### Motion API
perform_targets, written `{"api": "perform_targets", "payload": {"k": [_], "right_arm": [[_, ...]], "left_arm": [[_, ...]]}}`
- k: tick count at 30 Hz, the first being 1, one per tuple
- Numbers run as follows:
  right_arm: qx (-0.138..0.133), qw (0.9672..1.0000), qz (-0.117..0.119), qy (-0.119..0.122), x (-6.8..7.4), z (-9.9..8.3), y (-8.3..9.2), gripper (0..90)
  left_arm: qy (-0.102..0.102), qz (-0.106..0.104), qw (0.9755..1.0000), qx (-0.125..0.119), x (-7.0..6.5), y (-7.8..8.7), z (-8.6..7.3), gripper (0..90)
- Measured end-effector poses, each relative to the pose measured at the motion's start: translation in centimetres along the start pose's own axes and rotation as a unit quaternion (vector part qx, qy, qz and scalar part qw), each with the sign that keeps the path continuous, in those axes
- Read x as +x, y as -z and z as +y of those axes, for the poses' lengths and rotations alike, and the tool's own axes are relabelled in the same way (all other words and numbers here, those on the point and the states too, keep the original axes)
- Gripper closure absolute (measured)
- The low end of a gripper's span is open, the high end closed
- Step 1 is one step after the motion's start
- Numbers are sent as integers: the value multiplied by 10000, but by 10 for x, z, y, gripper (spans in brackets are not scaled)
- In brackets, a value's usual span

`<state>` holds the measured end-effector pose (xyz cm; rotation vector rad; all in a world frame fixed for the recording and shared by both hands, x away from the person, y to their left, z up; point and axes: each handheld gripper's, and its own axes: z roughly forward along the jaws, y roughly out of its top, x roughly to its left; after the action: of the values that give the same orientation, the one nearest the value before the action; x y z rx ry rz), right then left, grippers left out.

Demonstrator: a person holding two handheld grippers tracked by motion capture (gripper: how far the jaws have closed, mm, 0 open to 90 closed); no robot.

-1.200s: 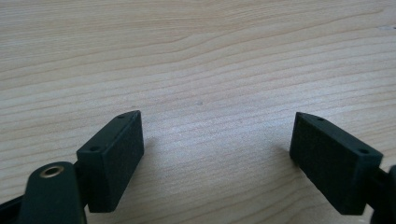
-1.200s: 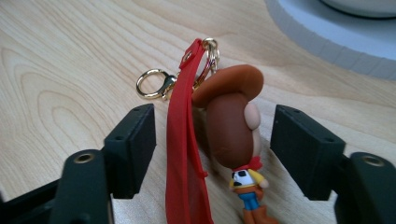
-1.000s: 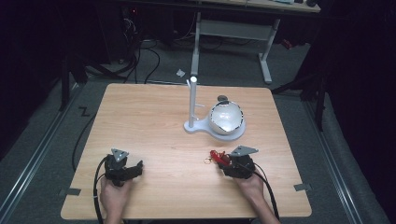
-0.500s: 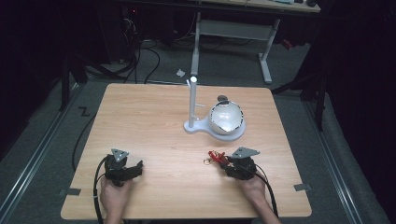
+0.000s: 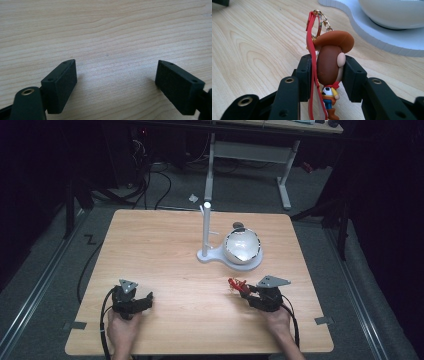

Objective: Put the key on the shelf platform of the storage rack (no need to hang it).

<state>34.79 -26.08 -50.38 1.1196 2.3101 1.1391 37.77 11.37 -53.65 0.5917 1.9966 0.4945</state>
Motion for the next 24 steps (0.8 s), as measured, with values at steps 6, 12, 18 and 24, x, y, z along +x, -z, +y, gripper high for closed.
{"api": "perform_targets", "payload": {"k": [6,12,18,24], "right_arm": [[-131,9999,-45,-95,-7,2,12,626],[-207,9995,-132,-212,-17,2,20,626],[-337,9987,-145,-344,-30,7,32,626],[-402,9981,-159,-430,-39,13,39,626]], "left_arm": [[1,2,10000,-3,0,0,0,179],[7,3,10000,-3,0,0,0,180],[8,6,10000,-8,0,0,0,180],[20,16,10000,-20,0,0,0,183]]}}
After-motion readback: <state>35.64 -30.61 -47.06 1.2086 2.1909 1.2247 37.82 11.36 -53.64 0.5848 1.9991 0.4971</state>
